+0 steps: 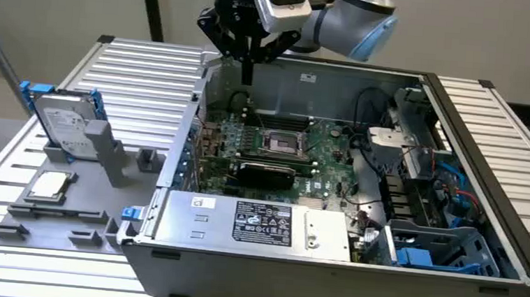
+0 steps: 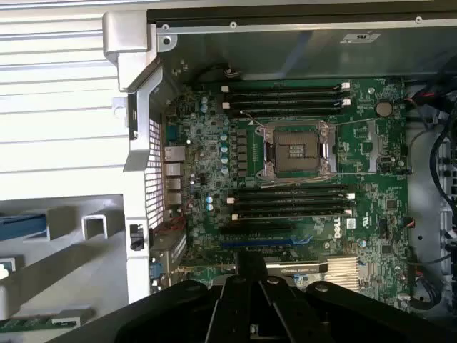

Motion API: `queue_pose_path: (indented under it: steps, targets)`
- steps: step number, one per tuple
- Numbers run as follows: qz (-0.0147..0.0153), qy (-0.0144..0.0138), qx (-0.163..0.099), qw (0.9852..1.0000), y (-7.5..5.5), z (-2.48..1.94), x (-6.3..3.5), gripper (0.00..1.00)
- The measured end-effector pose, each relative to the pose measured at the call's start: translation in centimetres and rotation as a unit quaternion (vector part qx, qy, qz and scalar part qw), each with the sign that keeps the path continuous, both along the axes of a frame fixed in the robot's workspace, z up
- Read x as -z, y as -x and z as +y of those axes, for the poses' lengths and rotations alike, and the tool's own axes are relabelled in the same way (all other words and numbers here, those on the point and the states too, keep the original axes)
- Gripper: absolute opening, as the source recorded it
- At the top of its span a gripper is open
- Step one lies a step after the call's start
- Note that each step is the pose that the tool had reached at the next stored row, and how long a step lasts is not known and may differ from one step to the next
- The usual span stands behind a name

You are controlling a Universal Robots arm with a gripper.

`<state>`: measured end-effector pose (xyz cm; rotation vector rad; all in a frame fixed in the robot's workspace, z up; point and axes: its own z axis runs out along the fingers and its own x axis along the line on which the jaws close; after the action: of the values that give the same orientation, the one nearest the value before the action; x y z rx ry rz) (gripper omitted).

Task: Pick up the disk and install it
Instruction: 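Reach for the disk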

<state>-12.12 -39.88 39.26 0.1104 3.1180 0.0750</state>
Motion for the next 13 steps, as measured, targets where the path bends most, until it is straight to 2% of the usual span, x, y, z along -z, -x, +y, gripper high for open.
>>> queue_pose_path:
  steps: [13]
  targets:
    - [0.0000, 0.0000, 0.000, 1.0000, 0.00, 0.00, 0.00, 0.11]
